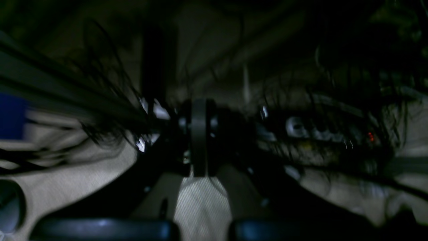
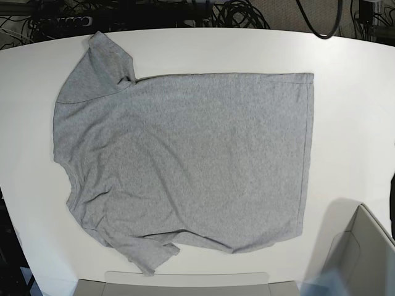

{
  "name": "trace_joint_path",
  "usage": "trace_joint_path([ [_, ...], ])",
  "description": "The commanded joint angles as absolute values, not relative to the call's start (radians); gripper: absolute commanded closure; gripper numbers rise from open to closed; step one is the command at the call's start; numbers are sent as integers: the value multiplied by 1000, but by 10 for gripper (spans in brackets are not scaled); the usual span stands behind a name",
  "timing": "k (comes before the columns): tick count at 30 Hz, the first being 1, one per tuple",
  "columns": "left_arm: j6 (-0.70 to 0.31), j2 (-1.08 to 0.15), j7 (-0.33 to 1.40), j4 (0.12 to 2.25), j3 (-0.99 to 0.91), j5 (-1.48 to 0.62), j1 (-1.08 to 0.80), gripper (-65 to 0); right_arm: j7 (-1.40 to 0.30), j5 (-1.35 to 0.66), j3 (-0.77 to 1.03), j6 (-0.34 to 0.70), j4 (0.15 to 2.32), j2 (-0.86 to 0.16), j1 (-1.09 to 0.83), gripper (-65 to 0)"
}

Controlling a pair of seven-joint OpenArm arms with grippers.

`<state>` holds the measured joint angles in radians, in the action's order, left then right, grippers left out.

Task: Fold the T-shirt properly

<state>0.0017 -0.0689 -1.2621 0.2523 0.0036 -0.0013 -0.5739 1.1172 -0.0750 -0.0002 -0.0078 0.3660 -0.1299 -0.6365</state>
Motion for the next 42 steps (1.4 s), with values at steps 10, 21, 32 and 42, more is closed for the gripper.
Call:
trace_joint_path([
  [10, 8, -70, -1337, 949, 1, -5, -947, -42, 1116, -111, 2, -5, 1188, -134, -1072, -5],
  [21, 7, -68, -1299, 1310, 2, -1, -1030, -92, 694, -475, 2, -5, 1824, -326, -1282, -19],
  [32, 7, -73, -1076, 1458, 4, -1, -1047, -133, 585, -909, 90, -5, 1945, -550, -1309, -284],
  [42, 7, -76, -1029, 1458, 8, -1, -1041, -133, 581, -1349, 68, -5, 1883, -812, -1227, -283],
])
